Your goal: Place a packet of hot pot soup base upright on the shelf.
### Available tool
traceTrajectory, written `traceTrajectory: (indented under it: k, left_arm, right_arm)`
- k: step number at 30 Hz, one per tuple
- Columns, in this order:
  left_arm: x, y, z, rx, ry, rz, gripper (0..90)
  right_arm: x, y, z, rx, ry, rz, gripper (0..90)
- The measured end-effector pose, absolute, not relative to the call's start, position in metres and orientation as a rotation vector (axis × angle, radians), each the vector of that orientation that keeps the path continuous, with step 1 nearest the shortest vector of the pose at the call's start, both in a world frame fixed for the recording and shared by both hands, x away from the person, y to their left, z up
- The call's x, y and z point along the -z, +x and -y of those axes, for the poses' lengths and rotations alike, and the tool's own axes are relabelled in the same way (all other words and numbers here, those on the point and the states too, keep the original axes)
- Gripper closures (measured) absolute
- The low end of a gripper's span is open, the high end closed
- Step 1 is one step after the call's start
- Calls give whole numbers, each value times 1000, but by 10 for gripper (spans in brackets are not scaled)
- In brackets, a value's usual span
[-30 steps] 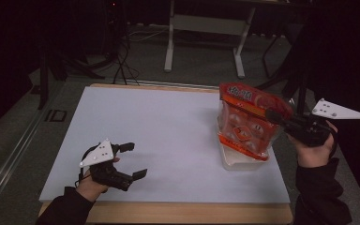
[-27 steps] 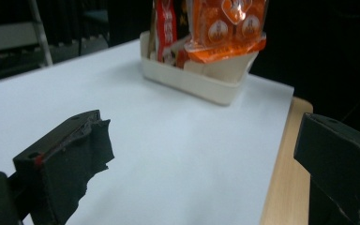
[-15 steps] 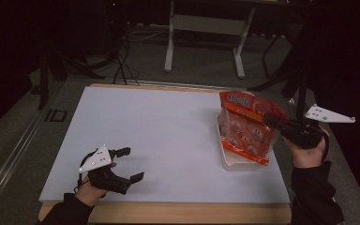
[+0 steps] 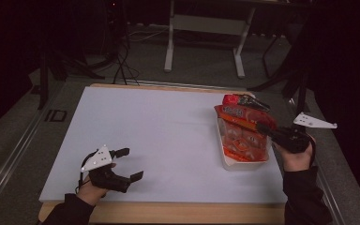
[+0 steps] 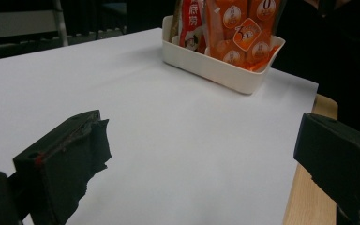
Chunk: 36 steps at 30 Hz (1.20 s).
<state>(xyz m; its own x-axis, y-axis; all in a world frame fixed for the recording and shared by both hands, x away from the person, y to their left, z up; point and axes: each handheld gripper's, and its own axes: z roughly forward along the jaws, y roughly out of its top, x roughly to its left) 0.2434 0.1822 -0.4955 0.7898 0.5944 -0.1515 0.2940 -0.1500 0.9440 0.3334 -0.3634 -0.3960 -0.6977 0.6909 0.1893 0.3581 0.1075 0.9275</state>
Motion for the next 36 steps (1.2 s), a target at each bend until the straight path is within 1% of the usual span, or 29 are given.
traceTrajectory:
  k: [5,8,14,16,19,20,22,24,27,29,30,33,34,35,36]
  left_arm:
    - [498,244,-182,-299,1750,-696,23]
    - [499,244,-181,-299,1756,-696,24]
    - [501,245,-182,-288,1746,-705,24]
    - [501,245,-182,-287,1745,-705,24]
    - [502,246,-182,-289,1748,-707,24]
    - [502,246,-182,-291,1749,-707,23]
    - [502,246,-182,-290,1751,-707,23]
    - [502,246,-182,-288,1746,-707,24]
    - [503,246,-181,-294,1746,-708,23]
    - [503,246,-181,-294,1746,-706,24]
    - [503,246,-181,-293,1744,-707,24]
    - [503,245,-180,-290,1748,-709,24]
    - [503,245,-180,-291,1751,-707,23]
    - [504,245,-180,-290,1753,-705,24]
    - [504,245,-180,-290,1753,-705,24]
  right_arm:
    - [404,331,370,-1570,1054,-2095,900]
    - [415,331,375,-1623,1083,-2084,900]
    - [411,330,371,-1567,1070,-2093,891]
    - [407,330,369,-1536,1060,-2101,833]
    - [401,329,368,-1572,1066,-2088,720]
    - [395,327,366,-1563,1061,-2071,675]
    - [384,323,363,-1583,1040,-2053,612]
    - [372,319,359,-1588,1011,-2030,512]
    - [355,315,351,-1603,968,-2005,388]
    - [347,312,346,-1614,952,-1999,344]
    - [342,311,342,-1624,950,-2000,295]
    - [336,309,333,-1648,939,-2013,202]
    - [335,308,327,-1679,923,-2013,158]
    - [335,307,324,-1683,917,-2026,140]
    - [335,307,324,-1683,917,-2026,140]
